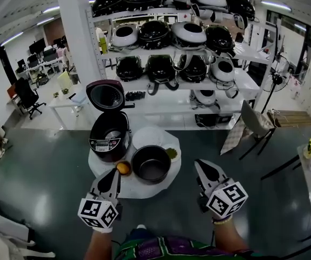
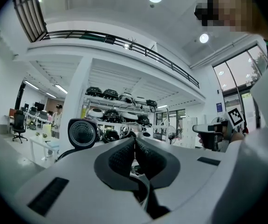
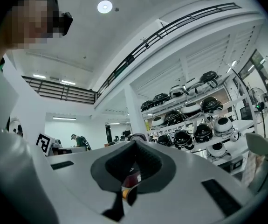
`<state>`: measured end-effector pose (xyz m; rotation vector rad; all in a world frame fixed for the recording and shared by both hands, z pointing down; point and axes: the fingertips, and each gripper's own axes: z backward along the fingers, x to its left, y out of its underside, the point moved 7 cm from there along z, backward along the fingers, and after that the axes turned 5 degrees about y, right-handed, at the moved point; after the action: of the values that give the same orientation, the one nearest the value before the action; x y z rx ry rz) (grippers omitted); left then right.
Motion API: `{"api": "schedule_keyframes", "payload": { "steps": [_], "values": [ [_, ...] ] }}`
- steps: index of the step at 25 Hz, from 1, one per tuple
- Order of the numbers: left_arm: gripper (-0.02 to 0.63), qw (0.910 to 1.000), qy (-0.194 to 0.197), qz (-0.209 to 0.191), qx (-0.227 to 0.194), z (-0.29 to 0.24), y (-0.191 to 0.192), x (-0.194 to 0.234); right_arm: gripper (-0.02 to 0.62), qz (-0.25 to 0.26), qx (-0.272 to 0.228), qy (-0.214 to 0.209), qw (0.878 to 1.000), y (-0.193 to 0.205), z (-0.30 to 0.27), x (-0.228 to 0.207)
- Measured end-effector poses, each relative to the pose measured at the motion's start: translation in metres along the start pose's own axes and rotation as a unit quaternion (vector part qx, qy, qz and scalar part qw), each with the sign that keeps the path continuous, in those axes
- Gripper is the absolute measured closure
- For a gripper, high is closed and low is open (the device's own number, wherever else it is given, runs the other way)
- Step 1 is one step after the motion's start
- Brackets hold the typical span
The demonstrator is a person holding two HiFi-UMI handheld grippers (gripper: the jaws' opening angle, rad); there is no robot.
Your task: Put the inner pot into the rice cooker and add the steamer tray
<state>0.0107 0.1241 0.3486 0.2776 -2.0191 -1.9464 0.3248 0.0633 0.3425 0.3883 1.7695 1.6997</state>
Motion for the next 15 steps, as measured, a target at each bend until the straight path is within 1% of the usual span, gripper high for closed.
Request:
{"api": "schedule_keyframes", "payload": {
  "steps": [2,4,6,9,12,13,15],
  "values": [
    [0.583,0.9999,-0.006,-0.004,0.007,-0.012,0.002,0.013,0.589,0.007,0.002,0.0,1.0,-0.001,-0.013,-0.002],
    [0.583,1.0,-0.002,0.001,0.007,-0.028,0.002,0.029,0.589,0.014,0.004,0.003,1.0,-0.004,-0.03,-0.003],
    [0.583,0.9999,0.011,0.004,0.003,-0.042,-0.001,0.043,0.589,0.015,0.006,0.008,1.0,-0.005,-0.045,-0.002],
    [0.581,0.9991,0.042,0.004,0.001,-0.063,-0.005,0.061,0.589,0.027,0.006,0.015,1.0,-0.007,-0.065,-0.001],
    [0.578,0.998,0.063,0.011,0.005,-0.083,-0.003,0.076,0.589,0.021,-0.001,0.025,0.999,-0.011,-0.081,-0.002],
    [0.571,0.9977,0.067,0.01,0.008,-0.088,-0.002,0.08,0.589,0.022,-0.001,0.025,0.999,-0.012,-0.086,-0.001],
    [0.497,0.9964,0.082,0.005,0.021,-0.099,0.001,0.086,0.589,0.031,-0.001,0.028,0.999,-0.013,-0.094,0.001]
  ]
}}
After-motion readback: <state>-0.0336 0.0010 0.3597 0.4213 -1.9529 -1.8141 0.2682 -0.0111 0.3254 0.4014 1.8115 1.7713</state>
